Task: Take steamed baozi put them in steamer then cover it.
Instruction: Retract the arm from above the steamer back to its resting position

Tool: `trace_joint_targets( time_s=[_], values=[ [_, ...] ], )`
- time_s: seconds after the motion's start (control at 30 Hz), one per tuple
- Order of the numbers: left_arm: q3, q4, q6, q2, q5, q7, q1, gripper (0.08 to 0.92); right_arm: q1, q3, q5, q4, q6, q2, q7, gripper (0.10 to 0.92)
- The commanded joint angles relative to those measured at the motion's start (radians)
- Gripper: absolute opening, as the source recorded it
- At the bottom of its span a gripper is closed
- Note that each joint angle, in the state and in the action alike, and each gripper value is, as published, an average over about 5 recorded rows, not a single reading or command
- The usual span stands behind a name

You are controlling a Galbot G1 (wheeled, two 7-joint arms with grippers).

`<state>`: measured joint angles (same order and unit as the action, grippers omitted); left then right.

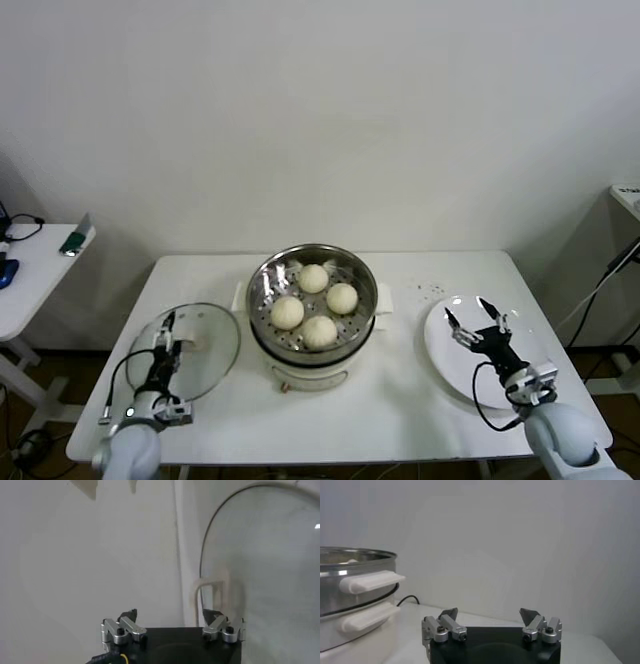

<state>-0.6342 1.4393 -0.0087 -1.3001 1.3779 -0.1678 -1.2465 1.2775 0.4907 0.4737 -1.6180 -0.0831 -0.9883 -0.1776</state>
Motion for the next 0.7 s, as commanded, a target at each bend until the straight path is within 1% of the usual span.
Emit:
trace_joint_targets(
  time_s=[0.03,0.17,0.27,0.5,0.7],
  values=[
    [0.015,-0.093,0.011,0.0,-0.013,-0.061,0.067,0.823,0.0,-0.01,-0.012,0.005,-0.001,-0.007,0.001,0.823],
    [0.019,-0.102,0.003,0.001,-0.029,-0.064,0.076,0.817,-0.001,-0.012,-0.017,0.009,-0.001,-0.008,0.001,0.823],
    [0.022,-0.106,-0.003,0.002,-0.038,-0.063,0.077,0.771,-0.006,-0.012,-0.019,0.014,-0.001,-0.009,0.0,0.823],
    [0.026,-0.109,-0.008,0.003,-0.044,-0.058,0.074,0.574,-0.014,-0.019,-0.031,0.026,-0.003,-0.019,0.0,0.823],
    [0.028,-0.088,-0.01,0.003,-0.059,-0.061,0.068,0.401,-0.021,-0.024,-0.039,0.034,-0.005,-0.023,-0.002,0.823]
  ],
)
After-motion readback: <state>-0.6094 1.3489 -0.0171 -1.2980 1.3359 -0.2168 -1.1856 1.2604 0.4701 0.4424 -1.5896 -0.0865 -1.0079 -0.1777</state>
